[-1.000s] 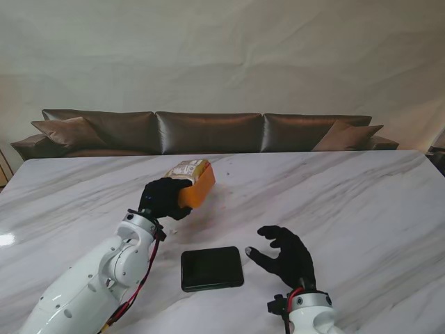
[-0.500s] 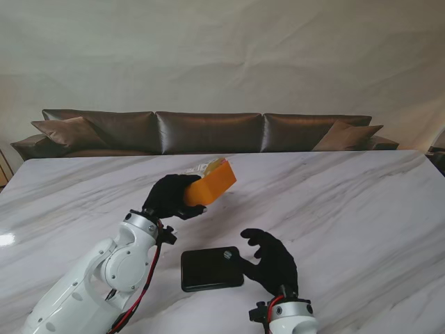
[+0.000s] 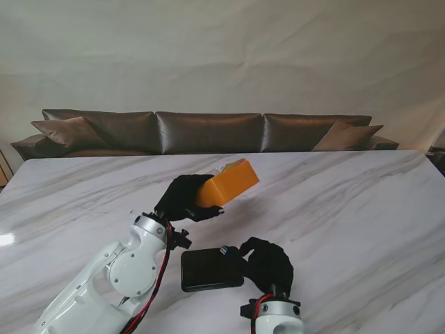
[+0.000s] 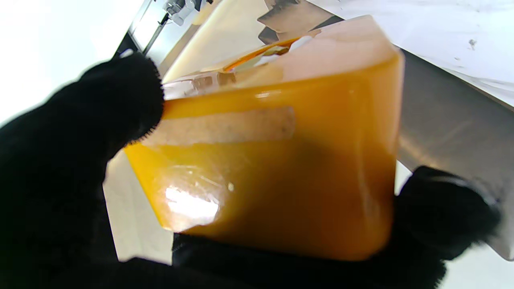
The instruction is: Refill a tissue box and feed the first sheet
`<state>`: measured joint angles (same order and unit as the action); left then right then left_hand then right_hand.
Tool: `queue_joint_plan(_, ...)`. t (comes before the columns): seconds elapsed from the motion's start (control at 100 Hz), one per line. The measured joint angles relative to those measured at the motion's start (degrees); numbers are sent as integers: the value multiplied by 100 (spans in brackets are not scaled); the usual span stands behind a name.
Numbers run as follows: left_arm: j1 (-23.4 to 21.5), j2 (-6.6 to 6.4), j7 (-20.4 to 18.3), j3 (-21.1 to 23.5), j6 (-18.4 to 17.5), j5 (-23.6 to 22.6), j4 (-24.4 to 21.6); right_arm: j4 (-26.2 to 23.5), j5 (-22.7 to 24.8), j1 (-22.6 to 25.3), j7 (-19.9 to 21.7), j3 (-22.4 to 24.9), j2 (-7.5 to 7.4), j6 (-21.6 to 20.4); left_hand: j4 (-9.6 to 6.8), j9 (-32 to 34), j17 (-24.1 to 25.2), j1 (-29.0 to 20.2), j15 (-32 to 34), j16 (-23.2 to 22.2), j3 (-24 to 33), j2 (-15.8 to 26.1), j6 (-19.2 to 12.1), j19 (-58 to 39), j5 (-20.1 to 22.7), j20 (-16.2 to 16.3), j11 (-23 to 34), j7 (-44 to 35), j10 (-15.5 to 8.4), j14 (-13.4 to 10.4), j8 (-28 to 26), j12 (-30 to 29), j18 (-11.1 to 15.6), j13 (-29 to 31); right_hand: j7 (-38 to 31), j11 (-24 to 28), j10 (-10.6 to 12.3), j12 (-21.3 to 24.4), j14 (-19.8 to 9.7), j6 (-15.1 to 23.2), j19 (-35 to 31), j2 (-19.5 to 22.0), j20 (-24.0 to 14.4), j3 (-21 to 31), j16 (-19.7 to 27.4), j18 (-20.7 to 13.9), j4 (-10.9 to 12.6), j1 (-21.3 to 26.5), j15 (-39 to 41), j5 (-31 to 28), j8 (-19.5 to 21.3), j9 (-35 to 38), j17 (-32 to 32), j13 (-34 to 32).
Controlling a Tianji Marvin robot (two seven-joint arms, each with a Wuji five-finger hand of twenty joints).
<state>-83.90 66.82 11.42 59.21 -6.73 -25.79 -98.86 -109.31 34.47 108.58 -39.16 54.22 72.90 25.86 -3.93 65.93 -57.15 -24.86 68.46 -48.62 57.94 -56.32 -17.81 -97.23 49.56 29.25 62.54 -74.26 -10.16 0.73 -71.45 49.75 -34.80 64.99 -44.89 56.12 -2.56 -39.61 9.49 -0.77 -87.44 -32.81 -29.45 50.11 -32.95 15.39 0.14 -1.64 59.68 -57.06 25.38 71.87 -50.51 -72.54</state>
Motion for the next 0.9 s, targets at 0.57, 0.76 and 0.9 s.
queue_joint_plan(0.57,-61,-17,-181,-256,-148,61,-208,360,-39,-588,20,-153,100,389,-3,61,-21,2,250,77,0,0,68,-7,1,-37,93,-104,43,-2,-1,0,0,4,-2612,2037,-49,-286,-23,238,-726,434,205,-292,-815,444,-168,-130,2138,-1524,334,762,-806,-208)
queue_joint_plan(0.76,-135,-17,-181,-267,-189,82,-238,553,-124,-803,-5,-155,168,489,-3,61,-24,2,318,79,0,0,75,-14,1,-39,136,-140,48,-2,-1,0,0,4,-2779,2107,-72,-294,-10,238,-727,865,208,-496,-873,463,-187,-130,2195,-1526,334,762,-834,-205)
queue_joint_plan(0.9,-186,-17,-181,-243,-201,79,-268,639,-158,-858,-40,-135,197,520,-112,61,-26,2,335,79,0,0,90,-41,1,-39,152,-171,52,-2,-2,0,0,5,-2790,2107,-98,-295,29,238,-727,1167,210,-647,-875,512,-228,-130,2196,-1535,254,762,-834,-201)
